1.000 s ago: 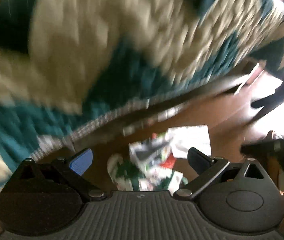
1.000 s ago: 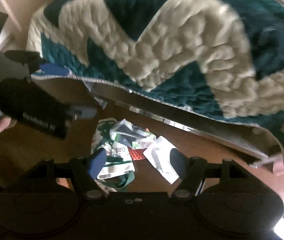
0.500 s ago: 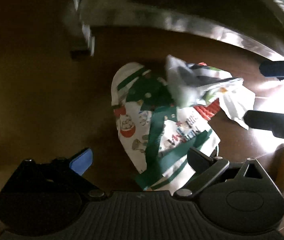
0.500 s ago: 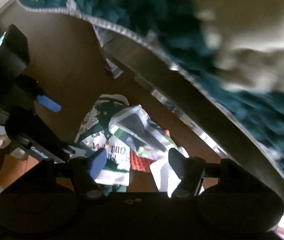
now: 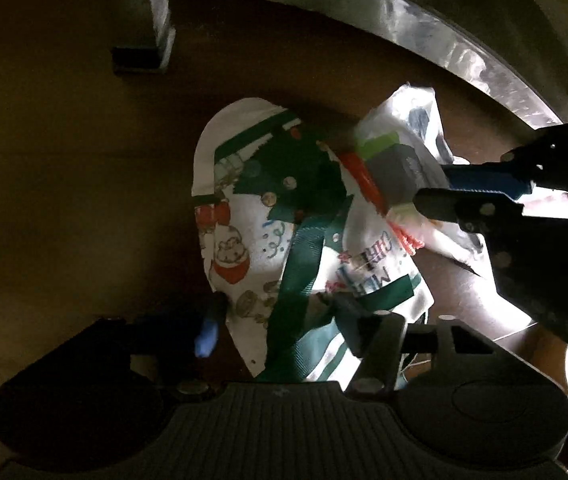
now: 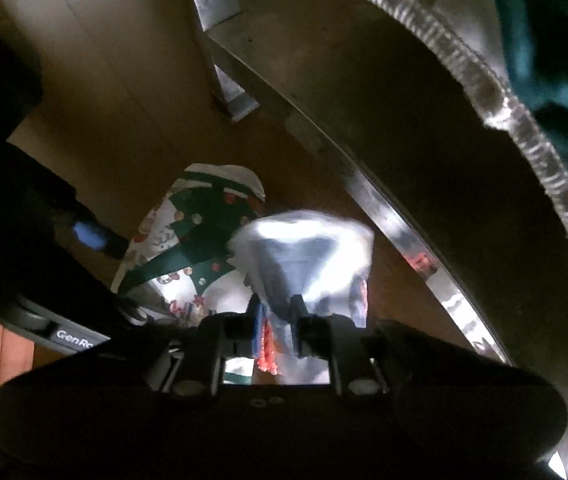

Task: Collect trash
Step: 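Grasp the clear printed plastic bag with the right tool while the left tool grasps the Christmas-print bag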

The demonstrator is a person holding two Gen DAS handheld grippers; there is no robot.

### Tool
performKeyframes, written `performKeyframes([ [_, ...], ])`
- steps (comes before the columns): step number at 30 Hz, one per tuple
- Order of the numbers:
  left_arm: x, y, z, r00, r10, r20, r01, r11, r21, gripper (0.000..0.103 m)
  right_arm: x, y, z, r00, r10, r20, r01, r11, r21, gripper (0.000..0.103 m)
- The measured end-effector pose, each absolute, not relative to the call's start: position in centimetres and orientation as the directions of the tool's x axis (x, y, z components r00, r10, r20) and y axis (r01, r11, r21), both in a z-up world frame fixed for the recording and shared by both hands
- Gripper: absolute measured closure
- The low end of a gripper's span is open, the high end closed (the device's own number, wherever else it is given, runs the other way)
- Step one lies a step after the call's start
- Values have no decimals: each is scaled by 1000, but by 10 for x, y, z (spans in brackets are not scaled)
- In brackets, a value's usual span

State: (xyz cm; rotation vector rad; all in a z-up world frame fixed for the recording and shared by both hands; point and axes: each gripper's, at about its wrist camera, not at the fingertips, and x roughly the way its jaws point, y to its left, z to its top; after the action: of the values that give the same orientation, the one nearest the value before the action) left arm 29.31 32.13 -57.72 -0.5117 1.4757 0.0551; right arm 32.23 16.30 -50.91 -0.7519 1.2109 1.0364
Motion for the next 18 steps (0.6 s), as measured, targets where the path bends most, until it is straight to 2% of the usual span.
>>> performKeyframes([
  [2,292,321,-574,127,-286,-950,-346,884,-313,64,322,161,-509,39,227,-973,-923,382,53,98],
  [8,287,325,-566,151,-302,-941,-345,877,-336,84,312,149,-498,66,232,-971,-917,397,33,103],
  [14,287,329,-545,174,-294,-940,-299,894,-335,93,305,120,-476,99,246,-964,-877,479,33,103],
  [18,283,327,-523,167,-272,-948,-277,910,-310,95,304,88,-452,113,251,-961,-821,568,52,103],
])
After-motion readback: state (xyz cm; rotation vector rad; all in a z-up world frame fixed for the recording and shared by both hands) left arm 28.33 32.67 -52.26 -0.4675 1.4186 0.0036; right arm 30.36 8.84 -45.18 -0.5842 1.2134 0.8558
